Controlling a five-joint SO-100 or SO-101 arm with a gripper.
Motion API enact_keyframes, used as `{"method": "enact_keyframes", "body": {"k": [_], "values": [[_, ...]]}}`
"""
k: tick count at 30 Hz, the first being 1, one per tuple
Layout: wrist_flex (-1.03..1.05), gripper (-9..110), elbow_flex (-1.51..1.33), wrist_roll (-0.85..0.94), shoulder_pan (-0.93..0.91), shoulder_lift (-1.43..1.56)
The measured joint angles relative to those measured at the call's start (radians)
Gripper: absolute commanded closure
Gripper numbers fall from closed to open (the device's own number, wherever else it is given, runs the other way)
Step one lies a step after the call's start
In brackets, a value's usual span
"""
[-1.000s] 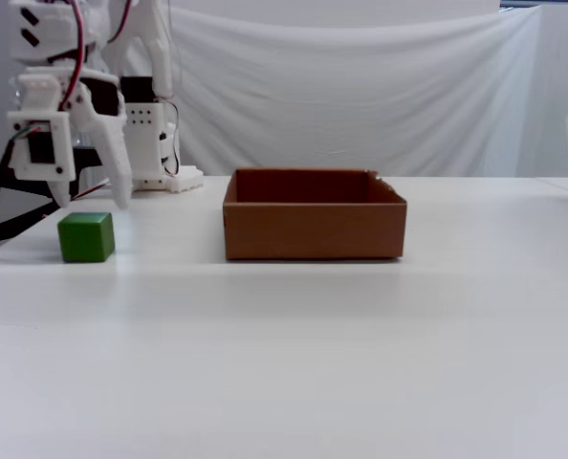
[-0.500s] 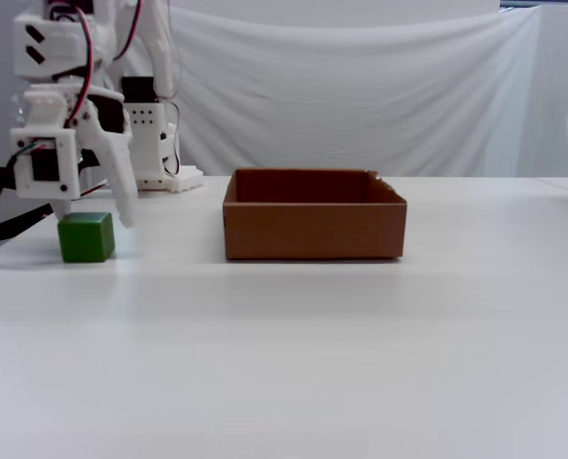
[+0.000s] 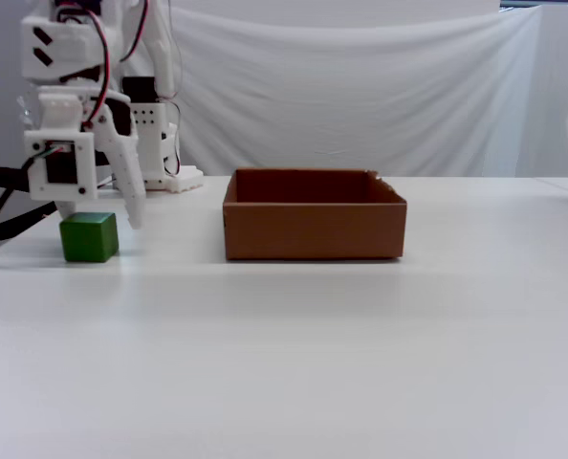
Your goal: Grasp a green cube and put it in a box.
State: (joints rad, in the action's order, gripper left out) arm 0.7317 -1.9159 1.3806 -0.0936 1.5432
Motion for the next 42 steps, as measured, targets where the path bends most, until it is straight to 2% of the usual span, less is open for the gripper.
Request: {"method": "enact_keyframes", "body": {"k": [31, 42], "values": [[0.025, 87, -0.003, -0.006, 0.005, -0.011], [0.163, 88, 0.058, -0.061, 0.041, 0.048]]}}
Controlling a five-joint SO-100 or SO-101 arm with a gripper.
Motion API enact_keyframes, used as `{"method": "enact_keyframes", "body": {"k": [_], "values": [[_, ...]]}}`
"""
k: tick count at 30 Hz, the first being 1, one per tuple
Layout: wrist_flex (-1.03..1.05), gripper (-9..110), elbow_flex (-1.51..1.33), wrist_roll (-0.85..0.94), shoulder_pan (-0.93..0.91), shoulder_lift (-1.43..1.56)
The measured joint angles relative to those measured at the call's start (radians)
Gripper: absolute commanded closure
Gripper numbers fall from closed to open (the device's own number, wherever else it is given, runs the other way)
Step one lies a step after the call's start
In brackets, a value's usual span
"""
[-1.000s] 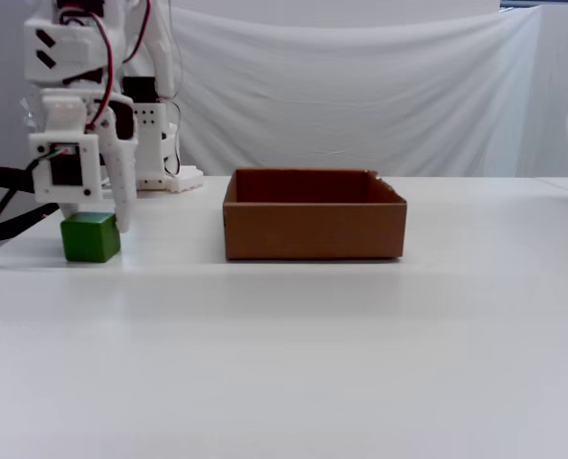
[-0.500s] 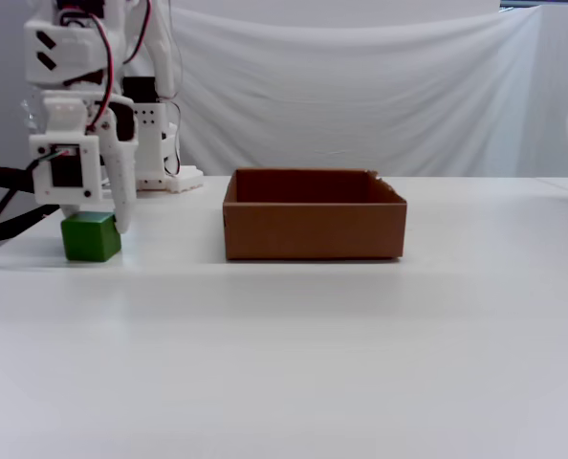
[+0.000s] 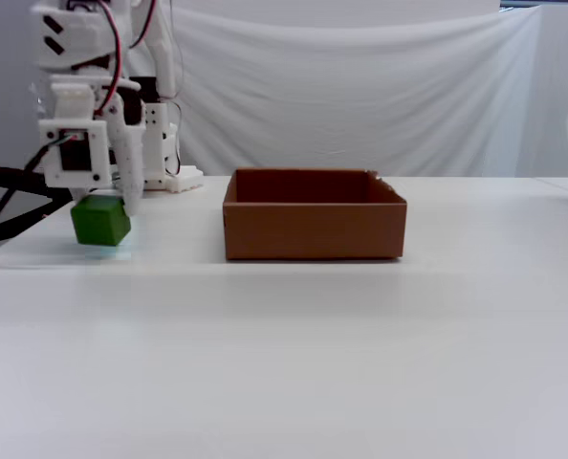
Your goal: Grasp a green cube and put it in a box.
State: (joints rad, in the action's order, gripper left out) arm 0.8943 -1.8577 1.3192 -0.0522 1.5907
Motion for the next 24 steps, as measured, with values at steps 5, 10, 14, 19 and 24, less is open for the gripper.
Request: {"method": "enact_keyframes", "body": {"k": [5, 10, 14, 19, 24], "values": [[0.086, 88, 0.071, -0.032, 0.018, 0.025], [0.170, 88, 0.153, -0.063, 0.064, 0.034], [0.227, 88, 0.199, -0.067, 0.123, 0.080], [0.276, 88, 0.221, -0.069, 0.221, 0.137], [0.324, 88, 0.230, -0.110, 0.347, 0.150]]}}
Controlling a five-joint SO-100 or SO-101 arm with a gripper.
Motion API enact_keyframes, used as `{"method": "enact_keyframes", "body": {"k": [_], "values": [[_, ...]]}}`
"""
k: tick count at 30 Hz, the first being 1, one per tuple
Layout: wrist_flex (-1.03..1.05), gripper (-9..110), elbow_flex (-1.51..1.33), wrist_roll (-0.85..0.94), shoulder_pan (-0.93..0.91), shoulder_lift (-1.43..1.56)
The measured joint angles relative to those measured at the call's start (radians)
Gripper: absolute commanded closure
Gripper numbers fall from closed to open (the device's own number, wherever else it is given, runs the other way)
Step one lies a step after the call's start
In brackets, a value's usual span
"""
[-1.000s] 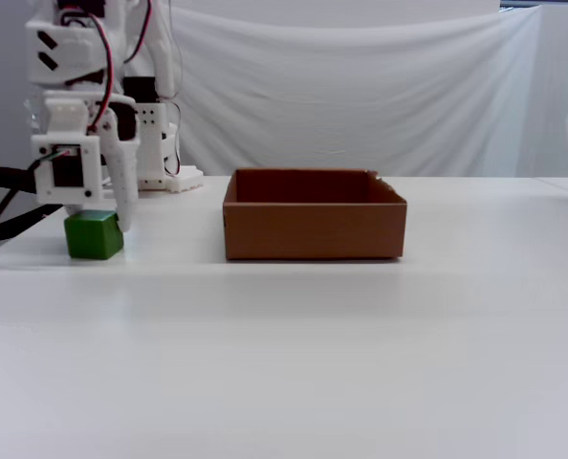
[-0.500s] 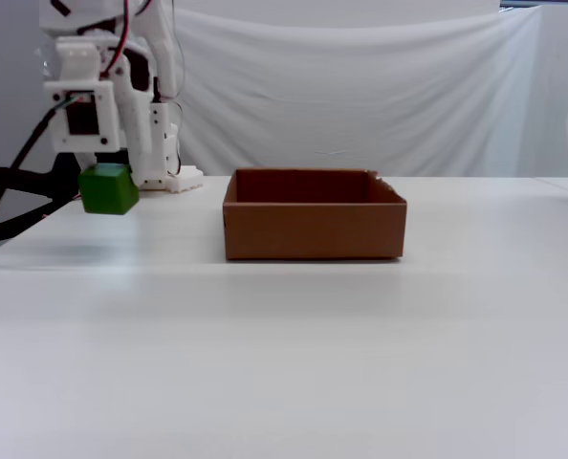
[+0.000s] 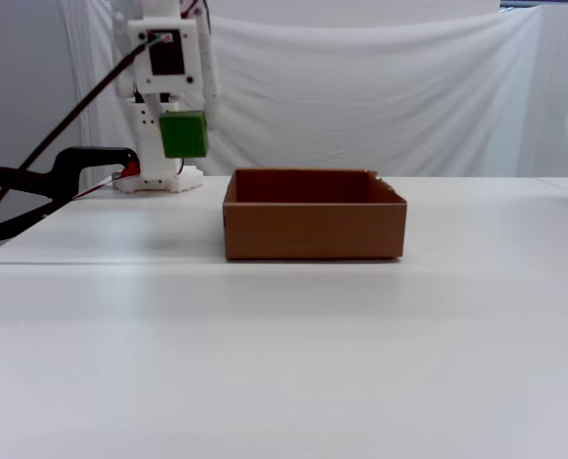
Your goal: Grasp a green cube and put it in a box.
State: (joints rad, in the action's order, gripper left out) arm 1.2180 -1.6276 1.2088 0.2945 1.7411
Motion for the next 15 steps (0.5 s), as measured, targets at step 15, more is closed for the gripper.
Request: {"method": "enact_keyframes", "body": {"k": [15], "values": [[0.008, 88, 0.135, -0.130, 0.368, -0.348]]}}
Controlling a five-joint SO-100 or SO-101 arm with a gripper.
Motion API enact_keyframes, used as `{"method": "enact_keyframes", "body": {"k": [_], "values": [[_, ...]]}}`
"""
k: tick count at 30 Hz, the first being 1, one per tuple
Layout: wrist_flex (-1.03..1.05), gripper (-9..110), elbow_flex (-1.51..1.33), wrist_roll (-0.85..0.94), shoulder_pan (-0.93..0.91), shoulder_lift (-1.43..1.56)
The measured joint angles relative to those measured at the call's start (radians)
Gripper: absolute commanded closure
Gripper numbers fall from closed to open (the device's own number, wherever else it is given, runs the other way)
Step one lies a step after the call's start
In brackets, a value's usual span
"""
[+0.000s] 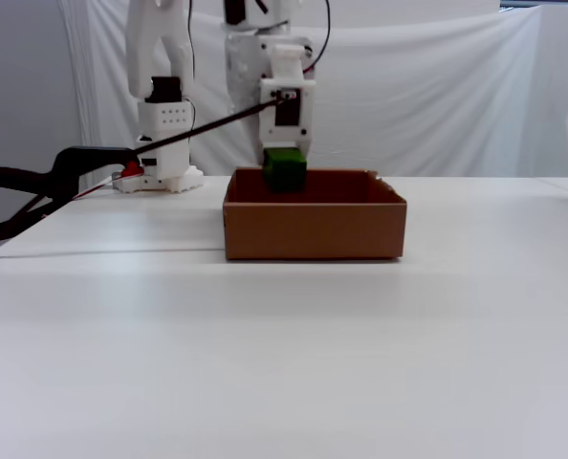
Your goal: Grasp a green cube and put it in a box.
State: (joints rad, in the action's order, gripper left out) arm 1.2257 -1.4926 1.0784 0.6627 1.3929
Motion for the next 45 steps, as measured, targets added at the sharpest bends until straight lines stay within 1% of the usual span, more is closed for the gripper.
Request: {"method": "enact_keyframes", "body": {"k": [8, 12, 18, 20, 26, 30, 33, 36, 40, 45], "values": [[0.000, 88, 0.172, -0.031, 0.060, -0.225], [0.000, 88, 0.222, -0.034, 0.063, -0.278], [0.000, 74, 0.199, -0.034, 0.071, -0.281], [0.000, 74, 0.173, -0.034, 0.071, -0.265], [-0.025, 74, 0.074, -0.034, 0.032, -0.112], [-0.023, 74, 0.057, -0.034, -0.005, -0.031], [-0.025, 74, 0.000, -0.038, -0.058, 0.061], [-0.021, 74, -0.083, -0.049, -0.150, 0.209], [-0.041, 74, -0.264, -0.078, -0.291, 0.480], [-0.018, 74, -0.558, -0.078, -0.561, 0.827]]}}
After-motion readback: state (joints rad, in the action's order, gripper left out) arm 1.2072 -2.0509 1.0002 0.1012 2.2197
